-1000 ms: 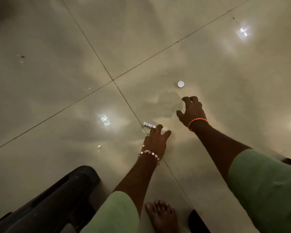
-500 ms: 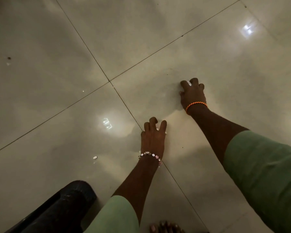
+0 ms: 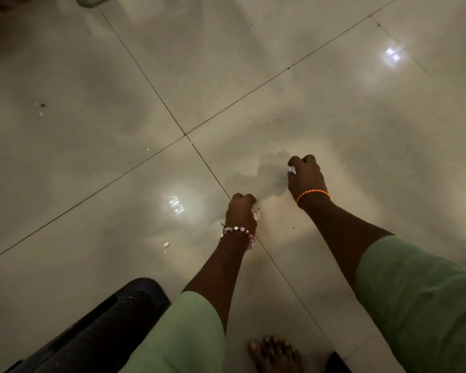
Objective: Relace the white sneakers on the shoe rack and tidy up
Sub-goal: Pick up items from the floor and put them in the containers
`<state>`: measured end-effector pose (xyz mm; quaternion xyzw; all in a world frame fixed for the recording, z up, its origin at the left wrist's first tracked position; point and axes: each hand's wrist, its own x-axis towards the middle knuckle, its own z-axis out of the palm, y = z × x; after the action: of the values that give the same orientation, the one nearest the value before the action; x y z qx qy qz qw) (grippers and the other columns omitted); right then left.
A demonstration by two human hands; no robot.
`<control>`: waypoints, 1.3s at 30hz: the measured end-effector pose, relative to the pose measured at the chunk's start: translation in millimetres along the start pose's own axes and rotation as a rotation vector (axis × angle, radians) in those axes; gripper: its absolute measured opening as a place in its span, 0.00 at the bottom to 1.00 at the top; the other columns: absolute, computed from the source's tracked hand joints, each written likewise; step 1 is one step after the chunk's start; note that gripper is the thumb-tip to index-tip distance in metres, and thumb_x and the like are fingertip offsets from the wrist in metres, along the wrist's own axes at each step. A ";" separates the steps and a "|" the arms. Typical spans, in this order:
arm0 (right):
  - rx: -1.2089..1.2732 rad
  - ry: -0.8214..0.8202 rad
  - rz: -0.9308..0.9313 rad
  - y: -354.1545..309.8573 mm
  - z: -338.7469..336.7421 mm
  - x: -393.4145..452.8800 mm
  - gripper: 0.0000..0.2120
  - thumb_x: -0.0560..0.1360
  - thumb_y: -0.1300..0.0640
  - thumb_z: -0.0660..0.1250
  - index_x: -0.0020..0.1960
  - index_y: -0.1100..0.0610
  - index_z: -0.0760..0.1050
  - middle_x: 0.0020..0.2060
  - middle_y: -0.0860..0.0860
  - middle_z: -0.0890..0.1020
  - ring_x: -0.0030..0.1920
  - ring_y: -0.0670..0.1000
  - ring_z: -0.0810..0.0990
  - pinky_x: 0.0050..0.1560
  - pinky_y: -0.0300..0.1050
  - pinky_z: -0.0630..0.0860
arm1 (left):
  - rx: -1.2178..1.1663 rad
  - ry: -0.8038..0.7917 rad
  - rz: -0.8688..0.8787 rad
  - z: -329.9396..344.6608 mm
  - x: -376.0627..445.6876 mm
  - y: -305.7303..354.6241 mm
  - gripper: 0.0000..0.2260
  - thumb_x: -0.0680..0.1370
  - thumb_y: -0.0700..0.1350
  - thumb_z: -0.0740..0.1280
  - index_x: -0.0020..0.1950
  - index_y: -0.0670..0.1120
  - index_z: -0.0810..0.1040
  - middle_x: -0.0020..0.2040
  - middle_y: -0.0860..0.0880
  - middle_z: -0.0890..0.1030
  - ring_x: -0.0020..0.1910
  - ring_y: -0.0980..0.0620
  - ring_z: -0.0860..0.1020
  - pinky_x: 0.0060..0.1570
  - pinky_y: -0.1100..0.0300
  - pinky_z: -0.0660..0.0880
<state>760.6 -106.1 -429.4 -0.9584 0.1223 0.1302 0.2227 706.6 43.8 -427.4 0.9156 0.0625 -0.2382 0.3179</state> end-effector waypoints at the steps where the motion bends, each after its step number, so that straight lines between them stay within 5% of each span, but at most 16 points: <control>1: -0.001 -0.011 -0.002 -0.6 -0.1 -6.9 0.13 0.78 0.64 0.60 0.62 0.63 0.72 0.58 0.62 0.71 0.57 0.62 0.72 0.54 0.52 0.73 | -0.033 0.010 -0.015 -1.3 -3.8 0.1 0.18 0.72 0.27 0.61 0.59 0.37 0.78 0.55 0.36 0.76 0.53 0.39 0.76 0.53 0.54 0.73; 4: 0.009 -0.033 -0.020 -8.8 -15.8 -41.1 0.13 0.78 0.63 0.61 0.62 0.62 0.73 0.58 0.62 0.71 0.56 0.61 0.73 0.53 0.52 0.73 | -0.255 0.093 -0.074 -20.1 -35.0 9.2 0.17 0.69 0.23 0.62 0.54 0.35 0.80 0.48 0.37 0.78 0.45 0.42 0.79 0.48 0.51 0.79; 9: 0.011 -0.092 -0.049 -38.4 -70.3 -110.4 0.13 0.77 0.63 0.61 0.61 0.61 0.73 0.57 0.61 0.72 0.55 0.61 0.73 0.51 0.51 0.74 | -0.504 0.193 -0.220 -80.9 -110.5 47.3 0.12 0.76 0.28 0.62 0.55 0.37 0.79 0.47 0.42 0.78 0.36 0.58 0.78 0.34 0.70 0.75; 16: 0.034 -0.154 -0.094 -92.8 -148.0 -220.3 0.12 0.76 0.61 0.63 0.59 0.60 0.75 0.55 0.60 0.74 0.55 0.61 0.74 0.49 0.51 0.73 | -0.740 0.315 -0.390 -156.4 -224.8 107.3 0.08 0.75 0.32 0.67 0.53 0.40 0.80 0.41 0.52 0.77 0.39 0.59 0.75 0.37 0.75 0.71; 18: 0.022 -0.213 -0.189 -124.0 -186.9 -260.9 0.13 0.75 0.61 0.63 0.59 0.61 0.75 0.55 0.60 0.74 0.54 0.62 0.74 0.49 0.52 0.74 | -0.827 0.357 -0.490 -192.9 -274.0 122.7 0.07 0.76 0.34 0.66 0.51 0.43 0.80 0.44 0.50 0.78 0.41 0.56 0.76 0.41 0.67 0.76; 20: 0.040 -0.260 -0.291 -150.4 -211.8 -296.4 0.13 0.74 0.62 0.64 0.58 0.63 0.75 0.53 0.62 0.74 0.52 0.64 0.75 0.49 0.54 0.75 | -0.961 0.402 -0.585 -214.3 -311.7 124.0 0.06 0.77 0.36 0.66 0.47 0.46 0.79 0.45 0.47 0.78 0.42 0.49 0.78 0.36 0.58 0.79; 24: 0.057 -0.327 -0.406 -183.6 -242.4 -340.0 0.13 0.72 0.64 0.66 0.56 0.65 0.76 0.50 0.63 0.75 0.48 0.64 0.77 0.47 0.53 0.76 | -1.096 0.473 -0.684 -257.3 -371.5 132.0 0.05 0.77 0.34 0.65 0.46 0.43 0.77 0.43 0.43 0.78 0.34 0.52 0.78 0.29 0.65 0.77; 29: 0.198 -0.375 -0.580 -245.0 -257.1 -394.2 0.11 0.70 0.62 0.71 0.51 0.64 0.78 0.46 0.61 0.75 0.43 0.61 0.78 0.45 0.48 0.77 | -0.946 0.598 -0.752 -293.0 -449.9 107.9 0.09 0.74 0.33 0.68 0.53 0.41 0.79 0.46 0.46 0.81 0.42 0.55 0.77 0.42 0.69 0.73; 33: 0.305 -0.361 -0.676 -277.9 -253.4 -420.8 0.12 0.67 0.61 0.70 0.50 0.63 0.78 0.45 0.59 0.76 0.41 0.58 0.79 0.43 0.53 0.79 | -1.016 0.669 -0.732 -312.5 -493.0 85.9 0.12 0.74 0.31 0.67 0.55 0.44 0.77 0.46 0.51 0.79 0.42 0.60 0.76 0.41 0.76 0.72; 36: 0.345 -0.368 -0.757 -300.9 -248.8 -447.2 0.11 0.67 0.65 0.71 0.48 0.61 0.77 0.45 0.58 0.75 0.41 0.57 0.78 0.42 0.57 0.79 | -1.088 0.723 -0.724 -317.7 -525.2 73.1 0.13 0.75 0.32 0.66 0.57 0.45 0.76 0.50 0.49 0.79 0.49 0.53 0.78 0.51 0.64 0.76; 39: 0.396 -0.374 -0.830 -324.7 -247.4 -473.5 0.10 0.67 0.67 0.72 0.47 0.61 0.76 0.43 0.57 0.76 0.40 0.55 0.78 0.45 0.47 0.79 | -1.176 0.759 -0.679 -319.6 -554.6 70.6 0.12 0.76 0.33 0.67 0.57 0.44 0.77 0.51 0.47 0.80 0.51 0.51 0.79 0.55 0.58 0.77</control>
<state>460.5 146.7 57.3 -0.8257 -0.2894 0.1744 0.4516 364.8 204.0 94.3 0.5460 0.5603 0.0797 0.6178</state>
